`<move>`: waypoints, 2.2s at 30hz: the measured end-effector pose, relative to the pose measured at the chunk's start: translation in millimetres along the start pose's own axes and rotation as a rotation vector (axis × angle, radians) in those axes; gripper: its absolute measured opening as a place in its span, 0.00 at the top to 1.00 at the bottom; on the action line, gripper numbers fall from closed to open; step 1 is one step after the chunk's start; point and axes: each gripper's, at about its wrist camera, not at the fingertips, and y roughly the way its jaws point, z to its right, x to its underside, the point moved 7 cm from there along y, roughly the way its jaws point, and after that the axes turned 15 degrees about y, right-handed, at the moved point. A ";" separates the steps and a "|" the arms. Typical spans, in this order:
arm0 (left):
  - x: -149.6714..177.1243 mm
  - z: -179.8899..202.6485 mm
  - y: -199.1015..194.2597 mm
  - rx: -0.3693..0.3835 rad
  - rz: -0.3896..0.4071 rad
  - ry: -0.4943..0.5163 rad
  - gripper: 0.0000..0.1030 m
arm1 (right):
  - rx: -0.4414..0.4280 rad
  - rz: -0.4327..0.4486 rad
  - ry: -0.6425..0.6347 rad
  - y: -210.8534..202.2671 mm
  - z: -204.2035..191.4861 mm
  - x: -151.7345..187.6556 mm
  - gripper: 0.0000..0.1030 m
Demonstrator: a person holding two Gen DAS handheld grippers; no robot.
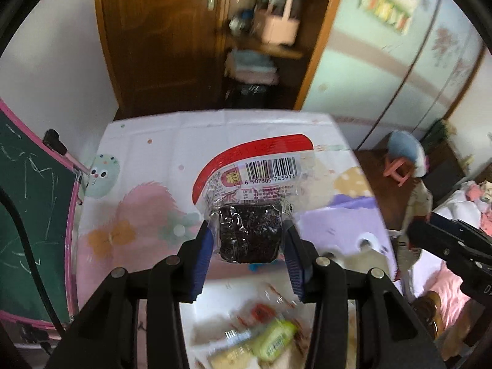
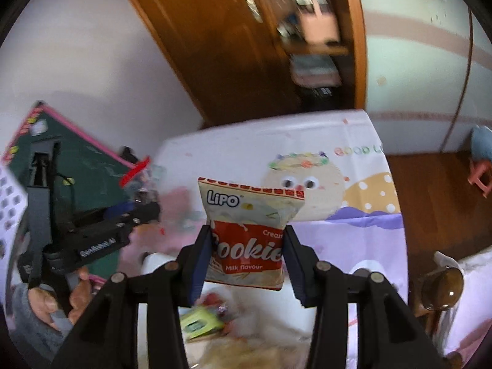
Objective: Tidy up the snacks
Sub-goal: 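Carry both packs over the white tray and open both tools, then move both open tools back toward the last snacks on the cloth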
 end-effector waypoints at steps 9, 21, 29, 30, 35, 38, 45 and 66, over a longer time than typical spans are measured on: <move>66.4 42.4 -76.8 -0.122 0.173 0.035 0.57 | 0.054 0.211 -0.173 -69.6 -18.4 79.0 0.56; 110.9 70.6 -77.4 -0.242 0.143 0.078 0.54 | 0.112 0.122 -0.257 -55.6 -19.4 133.3 0.55; 114.0 68.5 -82.9 -0.323 0.166 0.067 0.03 | 0.171 0.167 -0.300 -61.6 -22.5 142.4 0.23; 114.5 68.6 -84.1 -0.320 0.176 0.064 0.02 | 0.172 0.174 -0.299 -62.5 -22.4 141.5 0.22; 115.0 66.0 -83.5 -0.307 0.184 0.044 0.02 | 0.147 0.169 -0.272 -64.4 -20.9 140.0 0.22; 115.5 62.3 -81.7 -0.312 0.181 0.032 0.02 | 0.136 0.157 -0.255 -63.0 -19.1 139.4 0.22; 117.0 55.3 -76.2 -0.296 0.168 -0.001 0.02 | 0.132 0.141 -0.235 -58.5 -15.5 137.5 0.22; 119.0 55.8 -62.5 -0.284 0.147 0.021 0.02 | 0.102 0.081 -0.148 -45.1 -0.3 132.3 0.22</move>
